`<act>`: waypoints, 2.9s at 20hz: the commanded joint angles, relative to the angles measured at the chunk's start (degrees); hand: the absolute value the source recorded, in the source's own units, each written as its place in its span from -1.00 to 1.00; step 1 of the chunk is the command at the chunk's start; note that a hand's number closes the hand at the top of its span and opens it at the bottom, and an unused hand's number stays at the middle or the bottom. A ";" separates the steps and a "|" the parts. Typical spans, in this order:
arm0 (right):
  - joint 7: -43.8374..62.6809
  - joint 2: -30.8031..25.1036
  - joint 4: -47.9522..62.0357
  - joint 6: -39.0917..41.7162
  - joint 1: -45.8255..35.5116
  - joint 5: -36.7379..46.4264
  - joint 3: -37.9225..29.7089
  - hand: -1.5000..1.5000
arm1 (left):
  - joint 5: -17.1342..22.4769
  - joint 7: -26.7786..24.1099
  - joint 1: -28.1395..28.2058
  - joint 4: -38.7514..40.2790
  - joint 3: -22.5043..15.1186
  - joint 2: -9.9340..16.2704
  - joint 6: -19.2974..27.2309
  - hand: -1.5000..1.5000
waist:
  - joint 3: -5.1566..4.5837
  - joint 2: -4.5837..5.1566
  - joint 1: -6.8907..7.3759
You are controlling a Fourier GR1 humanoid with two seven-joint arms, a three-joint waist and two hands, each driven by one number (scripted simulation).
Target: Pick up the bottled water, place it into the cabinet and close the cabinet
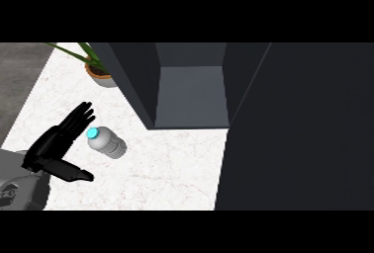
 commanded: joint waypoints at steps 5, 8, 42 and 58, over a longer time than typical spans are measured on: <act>3.31 -2.36 -7.27 -0.85 0.66 4.53 1.74 -1.00 | -6.62 -14.27 -6.95 20.34 -0.09 0.72 0.61 -1.00 | -0.03 0.07 -0.41; -2.72 -2.70 -3.30 -1.65 3.02 6.26 2.30 -1.00 | -8.12 -17.21 -6.76 21.95 -1.40 -1.08 1.74 -1.00 | 0.03 -0.04 -0.11; -2.28 -7.47 -4.76 -5.40 1.71 2.62 2.53 -1.00 | -18.79 -50.47 -17.64 43.63 -5.90 -5.41 14.30 1.00 | -0.02 0.03 -0.69; 1.07 -6.93 -4.18 -7.54 -0.92 1.44 0.98 -1.00 | 4.93 -37.27 -9.17 20.11 -14.95 -16.79 32.81 1.00 | 0.08 -0.43 0.82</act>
